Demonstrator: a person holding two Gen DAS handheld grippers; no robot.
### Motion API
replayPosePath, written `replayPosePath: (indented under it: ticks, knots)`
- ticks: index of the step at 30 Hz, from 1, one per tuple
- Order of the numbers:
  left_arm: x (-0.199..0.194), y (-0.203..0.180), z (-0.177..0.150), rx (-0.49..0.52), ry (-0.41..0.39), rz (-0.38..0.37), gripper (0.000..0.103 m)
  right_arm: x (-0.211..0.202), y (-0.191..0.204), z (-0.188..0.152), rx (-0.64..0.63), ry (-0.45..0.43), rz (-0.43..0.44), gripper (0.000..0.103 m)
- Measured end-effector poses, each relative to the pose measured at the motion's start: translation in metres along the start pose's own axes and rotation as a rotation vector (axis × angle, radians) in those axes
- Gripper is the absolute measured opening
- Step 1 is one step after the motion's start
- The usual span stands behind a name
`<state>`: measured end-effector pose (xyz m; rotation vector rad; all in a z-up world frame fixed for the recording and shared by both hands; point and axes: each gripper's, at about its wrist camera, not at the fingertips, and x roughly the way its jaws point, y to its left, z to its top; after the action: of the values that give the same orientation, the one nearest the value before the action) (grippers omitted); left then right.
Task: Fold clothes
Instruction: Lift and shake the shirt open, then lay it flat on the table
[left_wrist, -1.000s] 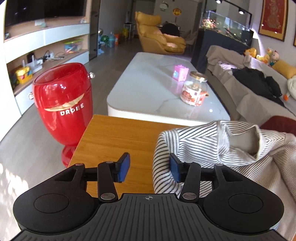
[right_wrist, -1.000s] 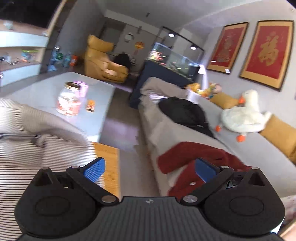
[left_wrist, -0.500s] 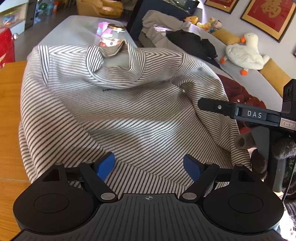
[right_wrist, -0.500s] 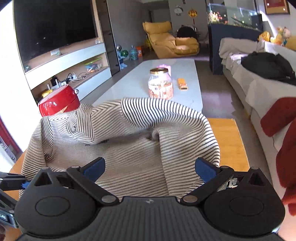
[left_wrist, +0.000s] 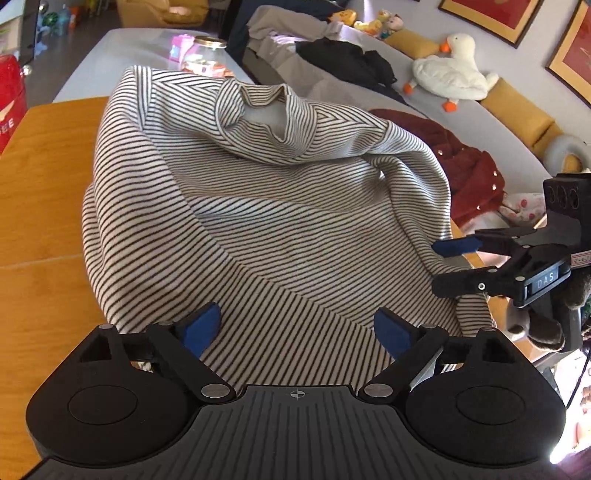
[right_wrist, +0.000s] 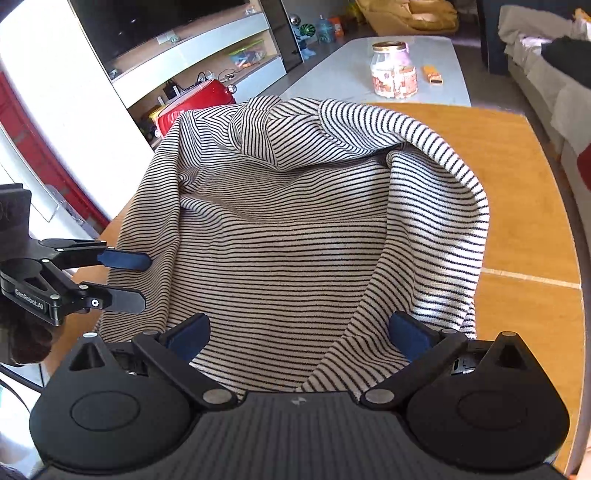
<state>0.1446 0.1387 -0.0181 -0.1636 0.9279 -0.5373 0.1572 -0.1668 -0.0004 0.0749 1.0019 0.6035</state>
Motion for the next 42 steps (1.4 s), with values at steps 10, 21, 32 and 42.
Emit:
replayPosePath:
  ticks: [10,21,32,42]
  knots:
    - [-0.007,0.009,0.0,-0.043,-0.005,-0.008,0.1,-0.017,0.068,0.081,-0.304,-0.232,0.02,0.088]
    - [-0.025,0.015,-0.002,-0.064,-0.06,0.032,0.101,0.096,0.018,0.158,-0.414,-0.338,-0.581,0.029]
    - [-0.028,0.016,0.005,-0.066,-0.169,0.188,0.103,-0.004,-0.043,0.112,0.049,-0.312,-0.163,0.102]
    - [-0.035,-0.005,0.001,-0.082,-0.198,0.227,0.103,-0.076,-0.042,0.005,0.259,-0.429,-0.042,0.103]
